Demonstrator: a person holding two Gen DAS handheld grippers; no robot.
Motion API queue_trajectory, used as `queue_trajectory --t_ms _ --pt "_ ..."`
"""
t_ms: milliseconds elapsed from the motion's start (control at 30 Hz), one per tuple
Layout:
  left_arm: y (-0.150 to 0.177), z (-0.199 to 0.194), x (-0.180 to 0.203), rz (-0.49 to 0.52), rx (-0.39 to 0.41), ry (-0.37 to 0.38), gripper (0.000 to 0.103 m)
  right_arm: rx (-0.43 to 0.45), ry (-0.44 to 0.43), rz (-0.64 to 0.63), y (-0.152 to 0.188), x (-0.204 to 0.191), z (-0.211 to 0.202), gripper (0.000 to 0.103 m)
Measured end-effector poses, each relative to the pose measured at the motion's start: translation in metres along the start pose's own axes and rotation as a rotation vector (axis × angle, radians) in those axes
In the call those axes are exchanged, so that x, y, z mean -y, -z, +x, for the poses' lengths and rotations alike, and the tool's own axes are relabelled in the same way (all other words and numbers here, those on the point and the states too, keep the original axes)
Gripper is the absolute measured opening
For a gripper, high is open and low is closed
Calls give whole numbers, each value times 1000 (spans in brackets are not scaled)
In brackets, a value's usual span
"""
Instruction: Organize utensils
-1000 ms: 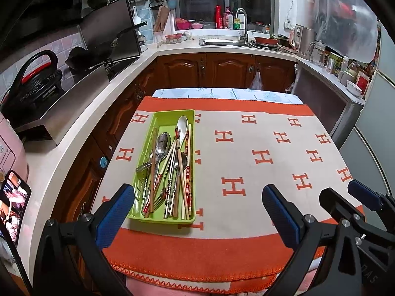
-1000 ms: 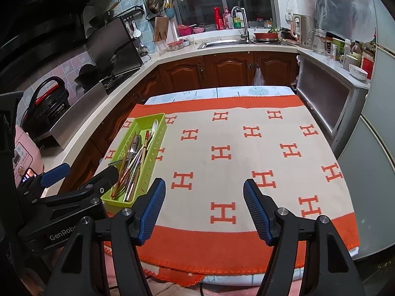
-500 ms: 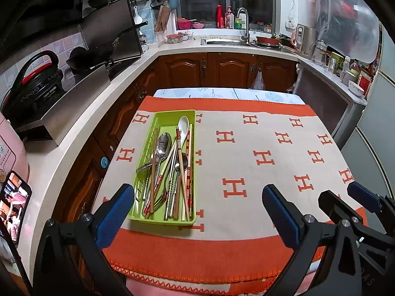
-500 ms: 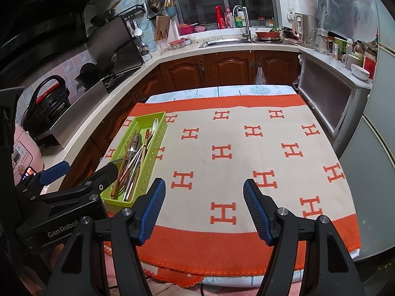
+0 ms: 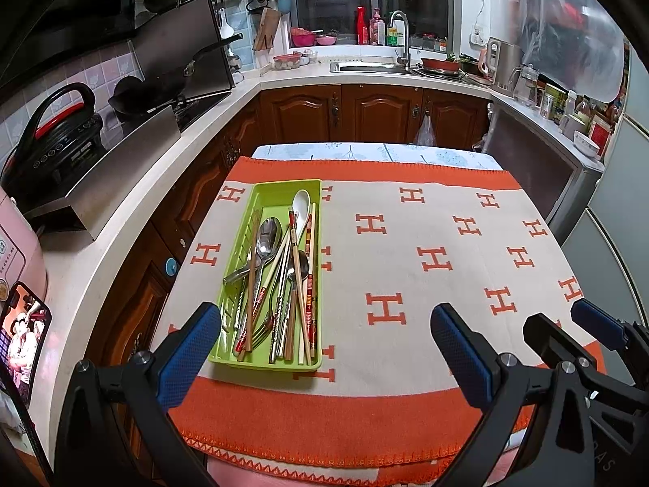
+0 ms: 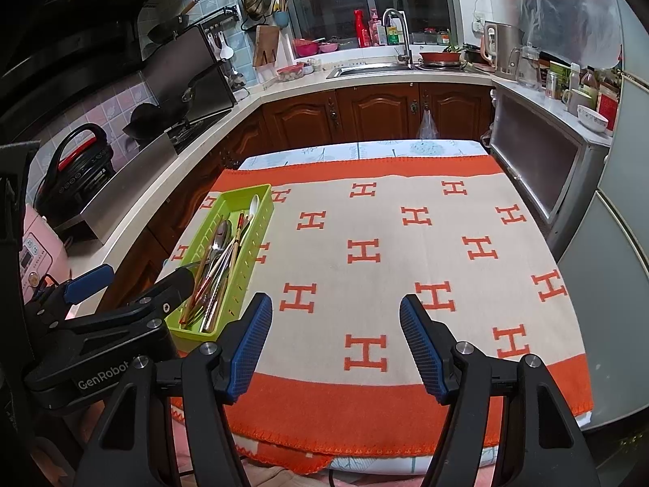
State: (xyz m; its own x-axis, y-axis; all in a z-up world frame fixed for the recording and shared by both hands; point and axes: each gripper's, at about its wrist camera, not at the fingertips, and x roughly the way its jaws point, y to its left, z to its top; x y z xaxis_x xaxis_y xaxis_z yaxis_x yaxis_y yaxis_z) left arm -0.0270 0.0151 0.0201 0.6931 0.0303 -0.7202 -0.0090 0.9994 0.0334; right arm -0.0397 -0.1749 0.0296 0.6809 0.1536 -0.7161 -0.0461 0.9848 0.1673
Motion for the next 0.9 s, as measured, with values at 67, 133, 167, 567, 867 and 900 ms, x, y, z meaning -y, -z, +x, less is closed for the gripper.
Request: queue_trajectory --t_ms 67,133,167,567,867,900 --pt "0 0 0 1 1 -1 102 -1 0 0 0 0 1 67" --pt "0 0 1 1 0 0 102 0 0 1 0 0 0 67" --pt "0 1 0 1 -1 0 102 0 0 1 0 0 0 67" --pt "3 5 0 4 -14 4 102 -1 -5 6 0 0 2 67" --pt "2 8 5 13 -20 -2 102 -4 -9 6 1 3 4 67" --pt "2 8 6 14 -24 0 102 -7 -11 9 2 3 6 67"
